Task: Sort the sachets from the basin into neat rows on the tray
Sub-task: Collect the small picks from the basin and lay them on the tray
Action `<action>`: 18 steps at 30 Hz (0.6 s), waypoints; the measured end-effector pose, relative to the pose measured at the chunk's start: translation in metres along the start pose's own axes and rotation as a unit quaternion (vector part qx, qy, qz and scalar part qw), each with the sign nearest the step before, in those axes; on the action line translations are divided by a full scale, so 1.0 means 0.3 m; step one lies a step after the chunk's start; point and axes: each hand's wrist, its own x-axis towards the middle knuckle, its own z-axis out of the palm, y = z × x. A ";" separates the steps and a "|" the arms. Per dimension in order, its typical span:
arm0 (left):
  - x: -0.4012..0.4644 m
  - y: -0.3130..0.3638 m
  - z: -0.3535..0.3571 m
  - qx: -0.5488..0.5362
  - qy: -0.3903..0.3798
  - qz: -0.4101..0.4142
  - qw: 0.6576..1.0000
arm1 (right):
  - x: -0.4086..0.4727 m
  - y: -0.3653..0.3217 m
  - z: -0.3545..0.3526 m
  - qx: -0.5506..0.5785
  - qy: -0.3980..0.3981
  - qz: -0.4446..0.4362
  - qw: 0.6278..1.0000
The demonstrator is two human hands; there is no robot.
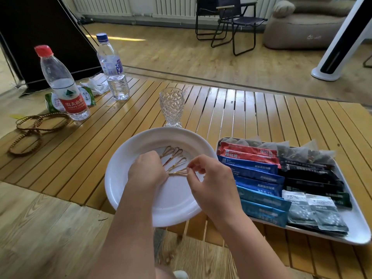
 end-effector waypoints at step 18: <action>0.003 0.068 0.051 0.089 -0.031 0.013 0.996 | -0.010 0.029 0.010 0.002 -0.073 0.023 0.997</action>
